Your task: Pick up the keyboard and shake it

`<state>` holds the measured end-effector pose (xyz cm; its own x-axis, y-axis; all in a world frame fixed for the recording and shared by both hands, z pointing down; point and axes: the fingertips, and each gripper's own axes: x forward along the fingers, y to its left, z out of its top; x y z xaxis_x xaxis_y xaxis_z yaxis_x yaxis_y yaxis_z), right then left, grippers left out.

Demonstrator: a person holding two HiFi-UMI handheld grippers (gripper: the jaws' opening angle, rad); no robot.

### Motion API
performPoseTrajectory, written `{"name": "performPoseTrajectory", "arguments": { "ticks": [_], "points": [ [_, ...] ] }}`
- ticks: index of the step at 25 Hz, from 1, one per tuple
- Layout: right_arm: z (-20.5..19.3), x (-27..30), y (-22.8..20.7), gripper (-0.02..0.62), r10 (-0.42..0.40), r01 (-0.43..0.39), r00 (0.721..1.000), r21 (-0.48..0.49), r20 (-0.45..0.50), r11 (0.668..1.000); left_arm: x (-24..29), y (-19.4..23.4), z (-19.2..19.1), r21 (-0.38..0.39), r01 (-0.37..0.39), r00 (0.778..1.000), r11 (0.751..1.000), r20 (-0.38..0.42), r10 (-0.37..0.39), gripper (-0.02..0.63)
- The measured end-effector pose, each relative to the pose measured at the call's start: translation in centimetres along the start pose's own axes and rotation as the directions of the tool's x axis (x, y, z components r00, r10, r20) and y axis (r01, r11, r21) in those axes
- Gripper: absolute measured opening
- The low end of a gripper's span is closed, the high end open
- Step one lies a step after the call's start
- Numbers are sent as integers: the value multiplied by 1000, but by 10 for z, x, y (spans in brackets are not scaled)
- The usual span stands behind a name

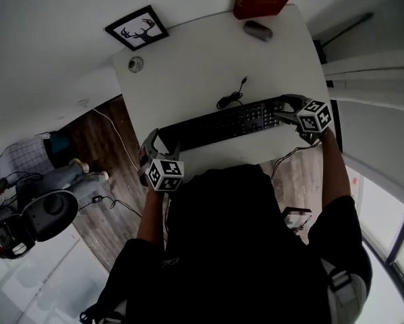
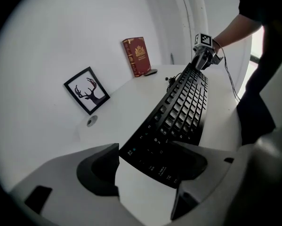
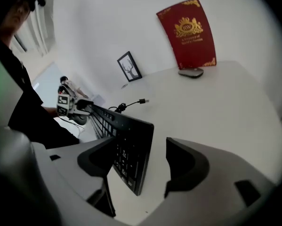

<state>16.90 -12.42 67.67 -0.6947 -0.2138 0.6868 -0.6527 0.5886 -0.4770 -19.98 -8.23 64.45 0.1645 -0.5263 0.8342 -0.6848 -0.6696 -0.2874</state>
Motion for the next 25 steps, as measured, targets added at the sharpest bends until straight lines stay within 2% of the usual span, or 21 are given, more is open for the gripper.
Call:
{"name": "performPoseTrajectory", "arguments": {
  "ticks": [3,5,7,12,14,15,17,18,19,20,22,23,25],
  "points": [
    [-14,15,19,324,188,-187,981,48,-40,981,-2,-4,5,19,-11,1000,1000,-3,11,324],
    [-24,25,34,316,254,-257,962,-18,-96,966,-2,-7,7,31,-9,1000,999,-12,9,324],
    [-26,27,38,258,257,-268,959,-89,-116,959,0,-8,7,27,-3,1000,1000,-25,4,324],
    [-24,27,42,236,260,-270,962,-138,-85,953,1,-3,3,10,15,998,1000,-55,-14,325],
    [-24,29,43,233,260,-269,963,-154,-75,951,-2,-2,-1,60,28,993,998,-119,-21,325],
    [-24,28,43,233,257,-265,964,-167,-73,950,-5,-1,-2,129,36,987,991,-160,-15,305],
    [-23,26,44,233,247,-256,967,-194,-70,947,-12,2,2,316,50,979,948,-205,16,265],
    [-21,25,45,233,243,-251,968,-203,-67,946,-15,3,8,385,68,978,920,-207,14,264],
    [-20,25,45,232,240,-248,969,-209,-65,946,-17,1,14,422,110,978,900,-209,-21,264],
    [-18,24,46,232,238,-246,969,-214,-64,945,-17,-5,20,432,175,972,885,-217,-87,265],
    [-15,24,47,232,235,-243,970,-223,-63,944,-13,-23,26,434,315,943,844,-242,-228,288],
    [-13,23,49,232,234,-242,970,-231,-62,942,-8,-30,27,446,364,927,817,-260,-271,302],
    [-7,21,54,230,235,-241,970,-256,-55,936,3,-39,24,483,419,904,769,-304,-301,327]
  ]
}}
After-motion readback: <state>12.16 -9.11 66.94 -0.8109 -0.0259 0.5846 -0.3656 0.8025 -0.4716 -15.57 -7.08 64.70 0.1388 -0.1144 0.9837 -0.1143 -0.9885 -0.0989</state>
